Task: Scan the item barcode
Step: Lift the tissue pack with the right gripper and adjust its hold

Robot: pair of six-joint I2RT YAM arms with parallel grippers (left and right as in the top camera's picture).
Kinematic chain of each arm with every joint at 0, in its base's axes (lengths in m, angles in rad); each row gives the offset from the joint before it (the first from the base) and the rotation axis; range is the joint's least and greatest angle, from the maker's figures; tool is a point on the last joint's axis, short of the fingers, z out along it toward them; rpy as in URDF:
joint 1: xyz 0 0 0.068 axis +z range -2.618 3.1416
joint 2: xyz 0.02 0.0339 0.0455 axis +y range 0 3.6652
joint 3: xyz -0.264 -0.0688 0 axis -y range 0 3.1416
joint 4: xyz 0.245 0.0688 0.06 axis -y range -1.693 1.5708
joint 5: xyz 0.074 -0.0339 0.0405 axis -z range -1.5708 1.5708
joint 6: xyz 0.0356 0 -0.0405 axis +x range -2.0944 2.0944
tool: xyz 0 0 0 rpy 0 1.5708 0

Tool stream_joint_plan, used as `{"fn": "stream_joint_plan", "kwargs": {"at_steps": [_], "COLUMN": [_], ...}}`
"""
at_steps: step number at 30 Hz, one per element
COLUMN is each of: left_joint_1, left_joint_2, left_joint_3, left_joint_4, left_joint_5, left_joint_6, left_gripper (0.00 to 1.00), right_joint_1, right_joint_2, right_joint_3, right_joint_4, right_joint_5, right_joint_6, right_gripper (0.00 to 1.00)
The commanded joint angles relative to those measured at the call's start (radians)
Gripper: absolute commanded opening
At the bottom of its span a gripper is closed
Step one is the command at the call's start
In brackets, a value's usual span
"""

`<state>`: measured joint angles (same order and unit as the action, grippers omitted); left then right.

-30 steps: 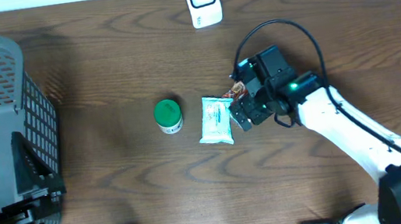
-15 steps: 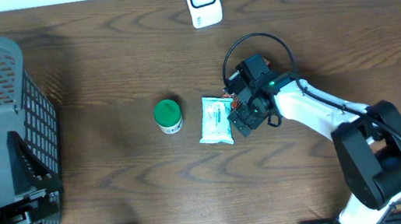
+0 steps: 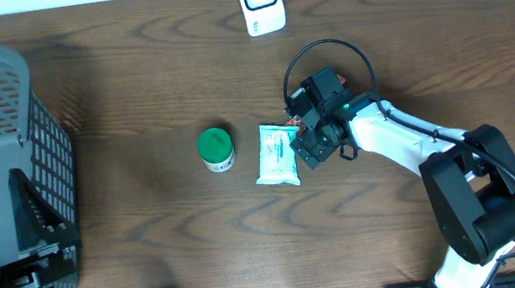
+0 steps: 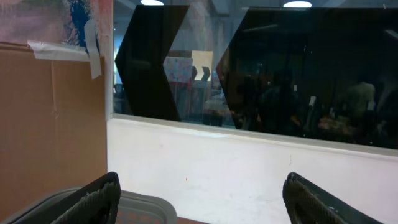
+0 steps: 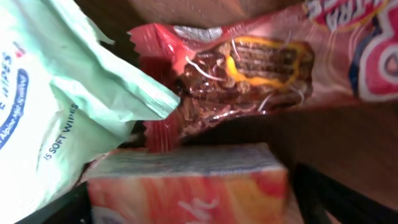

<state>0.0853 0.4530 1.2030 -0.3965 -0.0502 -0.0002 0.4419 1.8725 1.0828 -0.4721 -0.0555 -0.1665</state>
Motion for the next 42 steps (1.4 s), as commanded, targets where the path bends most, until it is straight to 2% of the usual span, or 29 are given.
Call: {"fn": "stream_joint_plan", "kwargs": {"at_steps": [1, 4, 7, 8, 14, 17, 20, 27, 32, 42], "left_joint_1": [0.005, 0.005, 0.005, 0.005, 0.005, 0.005, 0.005, 0.005, 0.005, 0.005], "left_joint_2": [-0.007, -0.007, -0.007, -0.007, -0.007, -0.007, -0.007, -0.003, 0.014, 0.030], "left_joint_3": [-0.002, -0.002, -0.002, -0.002, -0.002, -0.002, -0.003, -0.003, -0.003, -0.002], "left_joint_4": [0.006, 0.006, 0.006, 0.006, 0.006, 0.002, -0.002, -0.008, -0.026, -0.027], "left_joint_5": [0.013, 0.013, 0.013, 0.013, 0.013, 0.013, 0.013, 0.013, 0.013, 0.013], "left_joint_6": [0.006, 0.006, 0.006, 0.006, 0.006, 0.006, 0.006, 0.005, -0.013, -0.013], "left_gripper": [0.84, 0.84, 0.84, 0.84, 0.84, 0.84, 0.84, 0.84, 0.84, 0.84], "right_joint_1": [0.004, 0.004, 0.004, 0.004, 0.004, 0.004, 0.004, 0.004, 0.002, 0.002], "right_joint_2": [0.015, 0.015, 0.014, 0.014, 0.014, 0.014, 0.014, 0.014, 0.014, 0.014], "right_joint_3": [0.018, 0.018, 0.020, 0.025, 0.040, 0.073, 0.134, 0.280, 0.285, 0.288], "right_joint_4": [-0.008, -0.026, -0.054, -0.070, -0.136, -0.222, -0.330, -0.631, -0.746, -0.802], "right_joint_5": [-0.002, -0.002, -0.002, -0.002, -0.002, -0.003, -0.031, -0.229, -0.327, -0.381], "right_joint_6": [0.059, 0.093, 0.196, 0.280, 0.528, 0.605, 0.608, 0.607, 0.603, 0.577], "right_gripper": [0.83, 0.80, 0.71, 0.68, 0.64, 0.58, 0.57, 0.59, 0.60, 0.60]}}
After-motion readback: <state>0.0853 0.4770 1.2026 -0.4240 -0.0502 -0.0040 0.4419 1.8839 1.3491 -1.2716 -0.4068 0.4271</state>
